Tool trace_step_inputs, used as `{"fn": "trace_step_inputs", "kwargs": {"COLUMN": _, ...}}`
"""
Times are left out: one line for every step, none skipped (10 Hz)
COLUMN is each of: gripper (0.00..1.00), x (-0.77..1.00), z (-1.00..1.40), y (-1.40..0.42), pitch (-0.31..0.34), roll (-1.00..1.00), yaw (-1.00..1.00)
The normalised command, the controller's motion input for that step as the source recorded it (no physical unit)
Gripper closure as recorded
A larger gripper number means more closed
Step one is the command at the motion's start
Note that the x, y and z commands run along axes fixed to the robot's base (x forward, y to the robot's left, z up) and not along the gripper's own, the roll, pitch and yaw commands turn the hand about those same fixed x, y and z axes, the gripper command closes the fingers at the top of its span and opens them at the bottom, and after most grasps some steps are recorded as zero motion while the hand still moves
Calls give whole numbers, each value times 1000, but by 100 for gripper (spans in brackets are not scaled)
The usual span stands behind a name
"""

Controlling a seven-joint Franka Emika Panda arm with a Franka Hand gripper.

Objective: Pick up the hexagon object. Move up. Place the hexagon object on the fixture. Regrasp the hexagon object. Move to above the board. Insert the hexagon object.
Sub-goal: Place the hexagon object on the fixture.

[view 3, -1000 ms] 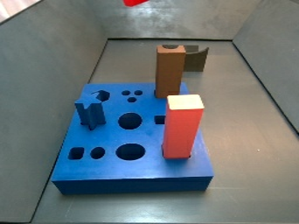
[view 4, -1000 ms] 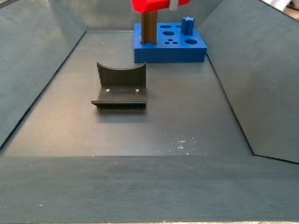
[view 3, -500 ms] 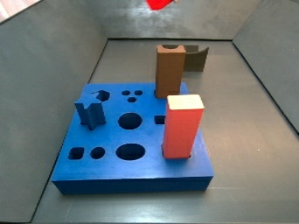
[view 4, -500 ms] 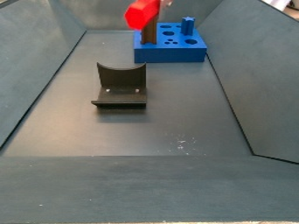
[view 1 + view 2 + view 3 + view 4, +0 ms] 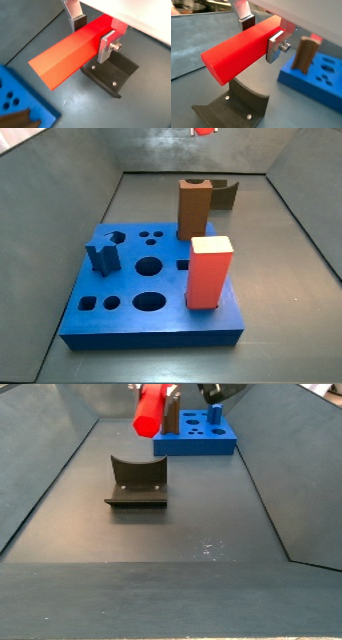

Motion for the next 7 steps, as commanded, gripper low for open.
{"fn": "trace_step_inputs", "kwargs": {"gripper": 100, "x": 538, "z": -21, "y": 51, "pitch": 393, "roll": -1000, "yaw": 353}}
{"fn": "trace_step_inputs", "kwargs": {"gripper": 100, "x": 451, "z": -17, "y": 43, "pitch": 421, "roll": -882, "yaw": 196}}
{"fn": "trace_step_inputs", "kwargs": {"gripper": 100, "x": 414, "z": -14, "y": 40, "pitch": 405, "roll": -771, "yaw": 113}}
{"fn": "trace_step_inputs", "kwargs": {"gripper": 100, "x": 329, "z": -15, "y": 40, "pitch": 339, "roll": -484, "yaw": -56}}
{"fn": "trace_step_inputs", "kwargs": {"gripper": 100, "x": 298, "z": -14, "y": 35, "pitch": 304, "roll": -376, "yaw": -104}}
{"fn": "trace_step_inputs", "kwargs": {"gripper": 100, "x": 226, "z": -4, "y": 23, "pitch": 226, "roll": -243, "yaw": -143}}
{"fn": "trace_step_inputs", "kwargs": {"gripper": 100, "x": 169, "z": -1000, "y": 131, "pitch": 386, "roll": -1000, "yaw": -168}}
